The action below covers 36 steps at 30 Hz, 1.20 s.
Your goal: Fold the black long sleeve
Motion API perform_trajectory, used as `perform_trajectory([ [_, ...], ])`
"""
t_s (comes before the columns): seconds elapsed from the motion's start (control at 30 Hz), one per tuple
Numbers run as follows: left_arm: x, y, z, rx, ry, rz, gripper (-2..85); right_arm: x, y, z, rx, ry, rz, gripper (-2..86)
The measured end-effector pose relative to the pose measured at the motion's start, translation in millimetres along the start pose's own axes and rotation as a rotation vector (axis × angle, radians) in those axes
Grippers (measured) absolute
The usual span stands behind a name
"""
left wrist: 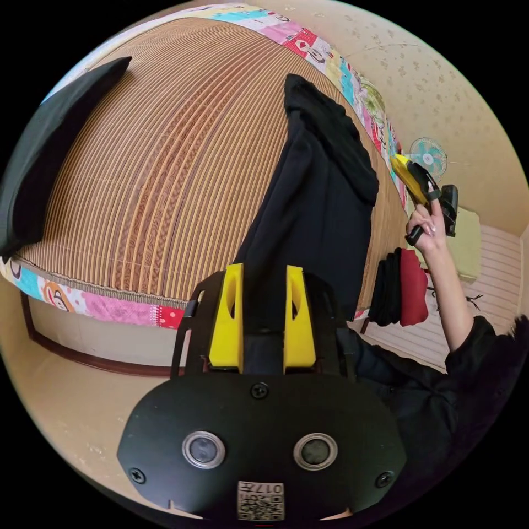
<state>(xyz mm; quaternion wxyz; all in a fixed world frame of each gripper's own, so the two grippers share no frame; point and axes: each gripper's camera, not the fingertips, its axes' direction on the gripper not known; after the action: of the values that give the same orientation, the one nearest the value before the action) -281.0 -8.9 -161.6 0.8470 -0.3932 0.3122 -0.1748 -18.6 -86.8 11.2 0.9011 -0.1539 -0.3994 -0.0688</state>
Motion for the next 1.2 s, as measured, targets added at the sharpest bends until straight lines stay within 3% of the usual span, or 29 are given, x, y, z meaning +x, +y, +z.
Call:
perform_trajectory([
  [0.2, -28, -19, 5, -0.177, -0.048, 0.092, 14.5, 83, 151, -38, -0.09, 0.257, 0.355, 10.7],
  [0.4, -44, -48, -11, -0.29, -0.141, 0.139, 7.7, 112, 224, -13, -0.263, 0.207, 0.452, 11.2],
  [0.5, -57, -50, -20, -0.426, -0.009, 0.144, 4.0, 103, 247, -24, -0.261, 0.135, 0.42, 3.1],
  [0.57, -66, -43, -39, -0.429, 0.084, 0.144, 3.7, 100, 270, -47, -0.209, 0.028, 0.427, 2.1],
  [0.67, -91, -25, -78, -0.422, 0.442, 0.077, 3.4, 99, 317, -115, 0.084, -0.293, 0.502, 1.1],
  [0.73, -108, -11, -118, -0.306, 0.803, 0.004, 3.2, 91, 335, -154, 0.263, -0.432, 0.499, 0.7],
  [0.77, -111, -9, -129, -0.261, 0.875, -0.016, 3.2, 85, 339, -175, 0.363, -0.491, 0.476, 0.7],
  [0.83, -115, -16, -168, -0.111, 1.074, -0.043, 3.0, 81, 330, -197, 0.477, -0.543, 0.437, 0.6],
  [0.9, -106, -43, -194, -0.044, 1.117, 0.004, 3.0, 86, 285, -205, 0.555, -0.617, 0.382, 0.6],
  [1.07, -81, -188, -220, 0.086, 1.081, 0.066, 3.5, 123, 129, -178, 0.601, -0.598, 0.306, 0.8],
  [1.2, -83, -331, -209, 0.235, 0.982, -0.044, 6.9, 184, 28, -131, 0.618, -0.548, 0.538, 1.8],
])
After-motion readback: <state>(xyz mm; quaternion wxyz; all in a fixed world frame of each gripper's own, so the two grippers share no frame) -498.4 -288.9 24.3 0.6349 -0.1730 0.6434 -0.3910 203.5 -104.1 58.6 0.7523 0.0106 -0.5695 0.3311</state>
